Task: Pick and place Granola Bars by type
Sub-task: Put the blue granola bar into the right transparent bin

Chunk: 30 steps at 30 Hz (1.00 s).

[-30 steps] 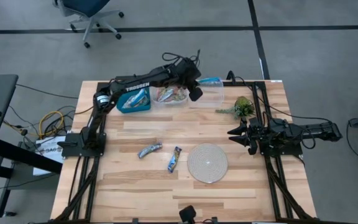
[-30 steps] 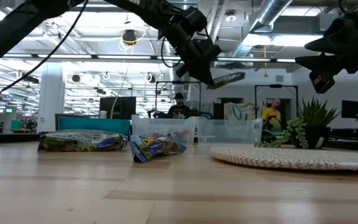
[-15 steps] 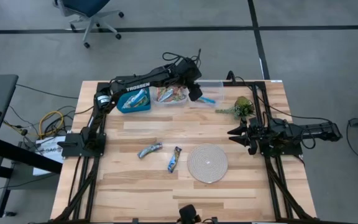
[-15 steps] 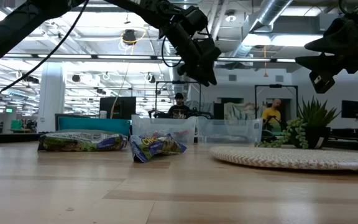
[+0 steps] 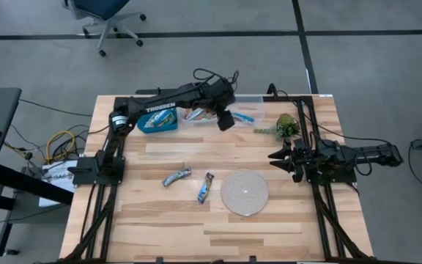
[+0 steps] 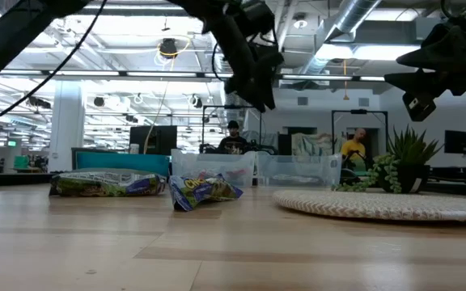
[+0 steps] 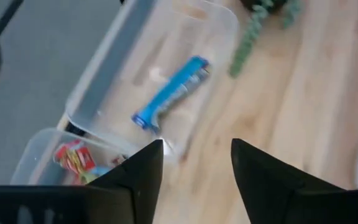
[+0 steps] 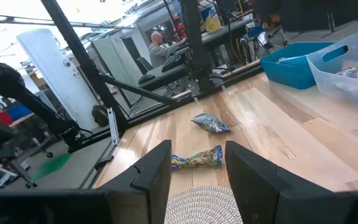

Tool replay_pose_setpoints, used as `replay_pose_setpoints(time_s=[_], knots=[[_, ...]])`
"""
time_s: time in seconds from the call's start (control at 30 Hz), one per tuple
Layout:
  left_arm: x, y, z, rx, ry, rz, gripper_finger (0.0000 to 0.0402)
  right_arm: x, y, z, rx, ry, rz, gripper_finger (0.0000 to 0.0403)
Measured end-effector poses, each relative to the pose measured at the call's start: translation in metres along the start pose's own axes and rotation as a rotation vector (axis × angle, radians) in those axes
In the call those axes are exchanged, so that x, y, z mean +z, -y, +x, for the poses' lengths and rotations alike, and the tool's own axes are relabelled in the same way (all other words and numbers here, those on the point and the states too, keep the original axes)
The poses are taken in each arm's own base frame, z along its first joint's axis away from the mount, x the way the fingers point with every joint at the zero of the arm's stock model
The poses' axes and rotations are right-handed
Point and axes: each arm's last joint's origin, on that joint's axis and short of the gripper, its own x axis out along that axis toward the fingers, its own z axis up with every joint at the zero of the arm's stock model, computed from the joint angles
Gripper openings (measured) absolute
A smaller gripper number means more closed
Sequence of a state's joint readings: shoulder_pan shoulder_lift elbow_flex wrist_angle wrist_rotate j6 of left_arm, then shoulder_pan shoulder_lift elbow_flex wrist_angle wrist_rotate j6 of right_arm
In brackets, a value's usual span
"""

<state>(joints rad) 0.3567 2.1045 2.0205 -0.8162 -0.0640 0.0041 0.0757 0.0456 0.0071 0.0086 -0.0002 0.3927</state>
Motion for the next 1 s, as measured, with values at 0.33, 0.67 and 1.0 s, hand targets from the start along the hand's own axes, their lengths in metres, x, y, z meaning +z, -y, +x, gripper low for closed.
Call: replay_pose_setpoints(time_s=[0.33, 0.67, 1.0], knots=[[-0.01, 0.031, -0.038, -0.073, -0.095, 0.032, 0.0156, 0.0, 0.0, 0.0, 0.0, 0.0, 0.0, 0.0144], [-0.041, 0.058, -0.024, -0.145, -0.015, -0.034, 0.0155, 0.0, 0.0, 0.0, 0.0, 0.0, 0.0, 0.0143], [-0.112, 0.065, -0.038, -0.18, 0.022, -0.152, 0.0155, 0.0, 0.0, 0.0, 0.001, 0.001, 0.0, 0.0142]])
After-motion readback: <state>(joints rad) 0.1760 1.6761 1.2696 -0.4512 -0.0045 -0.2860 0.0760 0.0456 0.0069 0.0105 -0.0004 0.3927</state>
